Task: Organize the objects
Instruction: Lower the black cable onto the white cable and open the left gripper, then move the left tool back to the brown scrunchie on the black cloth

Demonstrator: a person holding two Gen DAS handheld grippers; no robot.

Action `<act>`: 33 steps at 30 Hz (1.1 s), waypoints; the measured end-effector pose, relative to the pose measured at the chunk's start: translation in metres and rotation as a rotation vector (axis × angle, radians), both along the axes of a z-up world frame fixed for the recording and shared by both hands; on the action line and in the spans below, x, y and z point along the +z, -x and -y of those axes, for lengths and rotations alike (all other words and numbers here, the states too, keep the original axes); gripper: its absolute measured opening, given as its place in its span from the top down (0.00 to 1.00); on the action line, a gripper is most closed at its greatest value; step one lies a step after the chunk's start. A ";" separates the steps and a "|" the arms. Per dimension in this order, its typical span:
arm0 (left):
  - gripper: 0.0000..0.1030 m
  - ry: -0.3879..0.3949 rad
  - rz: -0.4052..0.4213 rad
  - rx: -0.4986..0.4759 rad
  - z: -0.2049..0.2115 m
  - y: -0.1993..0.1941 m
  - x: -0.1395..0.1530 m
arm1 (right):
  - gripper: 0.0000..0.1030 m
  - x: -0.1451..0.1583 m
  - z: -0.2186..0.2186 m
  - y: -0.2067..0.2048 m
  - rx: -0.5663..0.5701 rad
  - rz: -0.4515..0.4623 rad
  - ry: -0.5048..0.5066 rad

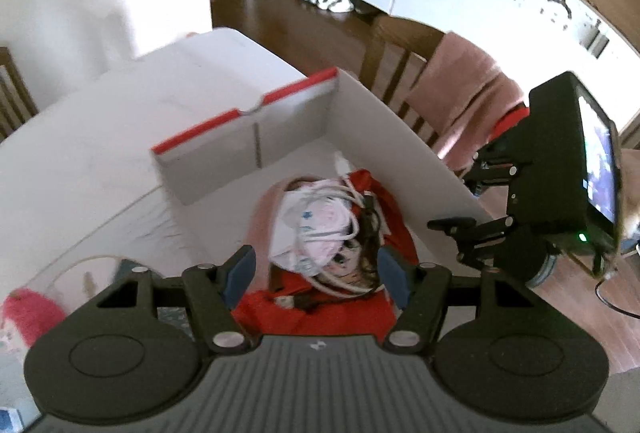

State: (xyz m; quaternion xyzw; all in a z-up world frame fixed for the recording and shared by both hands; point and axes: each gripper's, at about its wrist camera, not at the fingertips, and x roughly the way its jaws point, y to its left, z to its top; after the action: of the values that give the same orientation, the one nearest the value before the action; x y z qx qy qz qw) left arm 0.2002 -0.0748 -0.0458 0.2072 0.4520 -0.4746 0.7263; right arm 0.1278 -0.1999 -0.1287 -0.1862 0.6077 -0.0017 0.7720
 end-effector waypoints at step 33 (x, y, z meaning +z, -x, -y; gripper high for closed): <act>0.19 -0.220 0.028 0.464 -0.229 -0.041 -0.092 | 0.81 -0.002 -0.001 -0.003 -0.019 -0.023 0.005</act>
State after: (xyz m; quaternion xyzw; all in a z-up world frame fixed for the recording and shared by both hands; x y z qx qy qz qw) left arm 0.2413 0.1543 -0.1382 0.1823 0.5263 -0.2402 0.7950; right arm 0.1307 -0.1988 -0.1307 -0.1822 0.6184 -0.0083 0.7644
